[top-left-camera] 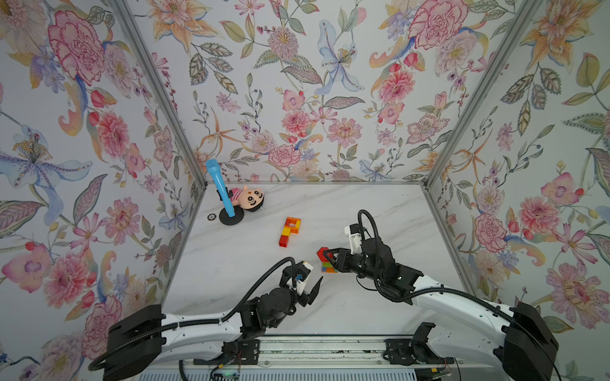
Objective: Assemble the letter p with lego
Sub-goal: Place the lego brick at the center of the board.
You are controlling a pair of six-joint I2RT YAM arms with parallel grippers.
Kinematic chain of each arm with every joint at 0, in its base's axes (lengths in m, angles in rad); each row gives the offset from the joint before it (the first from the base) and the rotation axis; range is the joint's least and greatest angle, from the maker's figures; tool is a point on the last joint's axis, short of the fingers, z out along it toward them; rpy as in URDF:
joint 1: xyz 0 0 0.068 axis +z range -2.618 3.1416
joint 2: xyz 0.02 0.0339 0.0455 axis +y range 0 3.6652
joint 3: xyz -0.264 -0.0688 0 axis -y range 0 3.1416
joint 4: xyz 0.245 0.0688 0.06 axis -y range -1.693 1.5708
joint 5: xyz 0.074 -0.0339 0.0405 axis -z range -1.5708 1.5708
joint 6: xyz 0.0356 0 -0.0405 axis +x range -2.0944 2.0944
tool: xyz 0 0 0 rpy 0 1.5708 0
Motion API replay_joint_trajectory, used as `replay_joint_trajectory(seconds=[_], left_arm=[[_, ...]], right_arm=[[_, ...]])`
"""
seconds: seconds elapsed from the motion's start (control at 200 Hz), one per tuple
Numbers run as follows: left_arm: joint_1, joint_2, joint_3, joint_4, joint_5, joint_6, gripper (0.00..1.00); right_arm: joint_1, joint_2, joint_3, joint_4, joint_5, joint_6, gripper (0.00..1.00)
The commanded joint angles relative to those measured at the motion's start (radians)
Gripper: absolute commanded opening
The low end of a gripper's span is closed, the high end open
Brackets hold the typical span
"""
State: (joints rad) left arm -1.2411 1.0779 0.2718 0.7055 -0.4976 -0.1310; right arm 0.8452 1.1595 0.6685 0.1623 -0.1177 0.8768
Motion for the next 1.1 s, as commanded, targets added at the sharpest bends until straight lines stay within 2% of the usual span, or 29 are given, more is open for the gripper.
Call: replay_joint_trajectory(seconds=[0.0, 0.085, 0.23, 0.36, 0.465, 0.545, 0.646, 0.801, 0.876, 0.966, 1.096], left_arm=[[-0.018, 0.085, -0.01, 0.293, -0.125, 0.207, 0.8], [-0.019, 0.16, 0.003, 0.373, -0.166, 0.298, 0.8], [-0.018, 0.249, 0.046, 0.409, -0.203, 0.407, 0.79], [-0.015, 0.296, 0.053, 0.457, -0.198, 0.433, 0.79], [-0.011, 0.285, 0.057, 0.4, -0.159, 0.394, 0.81], [0.004, 0.199, 0.022, 0.331, -0.083, 0.319, 0.83], [0.025, 0.022, -0.033, 0.202, -0.013, 0.22, 0.83], [0.03, -0.255, -0.083, 0.031, -0.051, 0.137, 0.84], [0.065, -0.364, -0.126, -0.034, -0.068, 0.104, 0.84], [0.119, -0.446, -0.149, -0.077, -0.07, 0.073, 0.84], [0.191, -0.498, -0.169, -0.082, -0.035, 0.045, 0.84]], right_arm=[[0.008, 0.011, 0.013, 0.056, -0.019, 0.181, 0.13], [0.011, 0.007, 0.02, 0.036, -0.017, 0.217, 0.13], [0.014, -0.002, 0.04, -0.027, -0.011, 0.235, 0.13], [0.017, 0.001, 0.037, -0.027, -0.009, 0.245, 0.13], [0.016, 0.016, 0.047, -0.05, -0.019, 0.216, 0.13], [0.014, 0.011, 0.045, -0.099, -0.014, 0.176, 0.12], [0.002, -0.003, 0.063, -0.241, -0.007, 0.074, 0.11], [0.003, -0.004, 0.135, -0.529, -0.004, -0.11, 0.11], [0.017, 0.024, 0.201, -0.701, 0.004, -0.21, 0.11], [0.041, 0.082, 0.273, -0.888, 0.028, -0.308, 0.12], [0.081, 0.174, 0.344, -1.049, 0.039, -0.389, 0.12]])
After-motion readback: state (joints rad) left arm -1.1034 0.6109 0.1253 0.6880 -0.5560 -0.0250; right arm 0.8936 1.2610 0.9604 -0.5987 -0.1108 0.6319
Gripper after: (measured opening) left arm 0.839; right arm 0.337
